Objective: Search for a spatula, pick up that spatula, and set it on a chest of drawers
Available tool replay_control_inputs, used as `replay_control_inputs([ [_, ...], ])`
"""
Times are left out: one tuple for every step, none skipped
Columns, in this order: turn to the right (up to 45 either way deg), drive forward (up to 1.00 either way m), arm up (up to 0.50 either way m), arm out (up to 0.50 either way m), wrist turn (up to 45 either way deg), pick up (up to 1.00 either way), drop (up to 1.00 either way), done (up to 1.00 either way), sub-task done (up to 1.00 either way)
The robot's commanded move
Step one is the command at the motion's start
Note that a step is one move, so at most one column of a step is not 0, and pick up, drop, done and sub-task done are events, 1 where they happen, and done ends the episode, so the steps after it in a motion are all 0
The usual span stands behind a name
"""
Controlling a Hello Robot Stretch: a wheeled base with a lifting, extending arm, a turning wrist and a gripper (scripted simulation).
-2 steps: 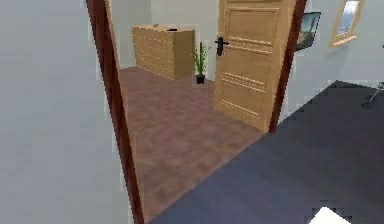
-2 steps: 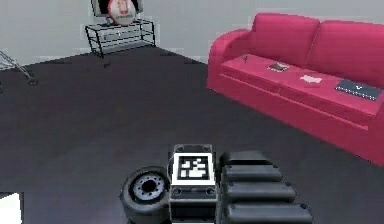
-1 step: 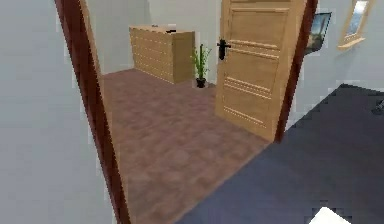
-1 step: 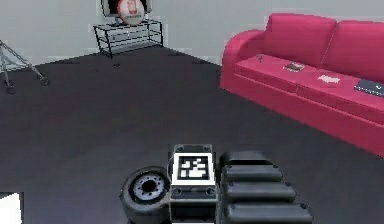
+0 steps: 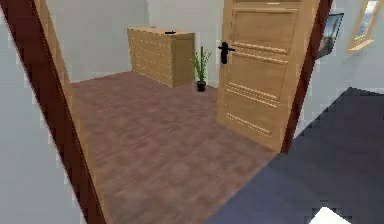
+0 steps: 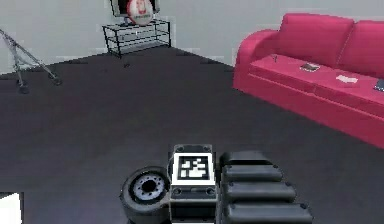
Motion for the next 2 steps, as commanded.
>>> replay_control_inputs([
  [42.0,0.0,0.0,0.0,0.0,0.0,0.0,0.0,0.0],
  [0.0,0.45,0.0,0.0,0.0,0.0,0.0,0.0,0.0],
])
